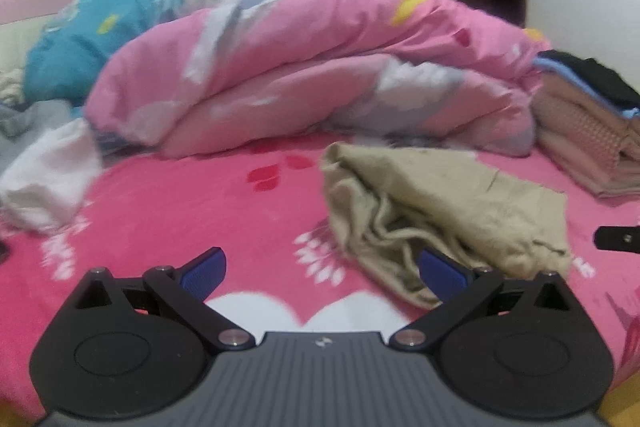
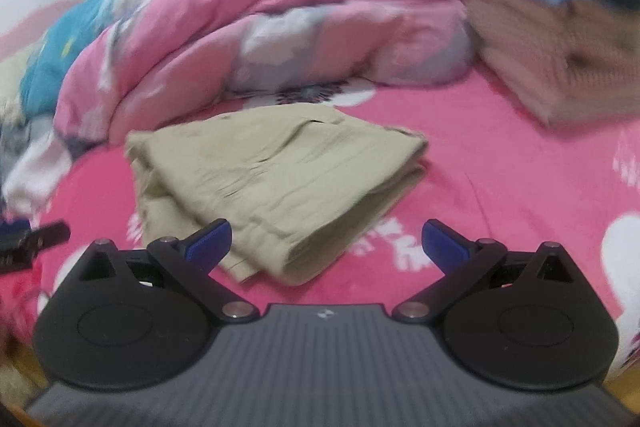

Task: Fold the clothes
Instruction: 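Grasp the khaki trousers' waistband edge with the right gripper and lift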

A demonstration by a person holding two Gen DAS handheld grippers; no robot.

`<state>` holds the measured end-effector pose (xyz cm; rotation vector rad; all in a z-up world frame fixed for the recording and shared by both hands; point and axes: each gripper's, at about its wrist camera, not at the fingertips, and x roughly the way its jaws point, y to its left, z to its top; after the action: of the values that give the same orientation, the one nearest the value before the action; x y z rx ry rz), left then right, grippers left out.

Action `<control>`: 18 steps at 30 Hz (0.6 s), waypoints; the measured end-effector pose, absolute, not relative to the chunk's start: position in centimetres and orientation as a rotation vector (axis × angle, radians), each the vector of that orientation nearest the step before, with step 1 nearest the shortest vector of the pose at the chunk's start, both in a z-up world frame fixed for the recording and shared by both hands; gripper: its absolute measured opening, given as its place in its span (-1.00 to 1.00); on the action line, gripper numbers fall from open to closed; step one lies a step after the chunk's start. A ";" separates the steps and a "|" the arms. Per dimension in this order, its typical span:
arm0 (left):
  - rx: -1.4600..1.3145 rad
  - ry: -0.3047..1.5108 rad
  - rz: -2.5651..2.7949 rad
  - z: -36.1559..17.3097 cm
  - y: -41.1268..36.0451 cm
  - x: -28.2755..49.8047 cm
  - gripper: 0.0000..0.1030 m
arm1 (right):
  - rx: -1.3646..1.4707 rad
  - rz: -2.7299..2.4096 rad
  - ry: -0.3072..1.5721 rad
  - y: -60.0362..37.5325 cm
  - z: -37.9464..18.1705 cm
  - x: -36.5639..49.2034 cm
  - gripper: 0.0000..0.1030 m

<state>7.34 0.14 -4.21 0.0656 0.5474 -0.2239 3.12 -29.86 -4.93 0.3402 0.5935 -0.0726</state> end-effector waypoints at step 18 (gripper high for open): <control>0.219 0.506 -0.641 -6.8 -9.7 8.3 0.09 | 0.761 0.195 0.630 -35.6 -10.9 8.9 -0.74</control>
<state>8.29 -9.72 -6.79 0.2186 0.5062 -0.6412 8.87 -35.58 -10.91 0.7614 0.6302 0.1950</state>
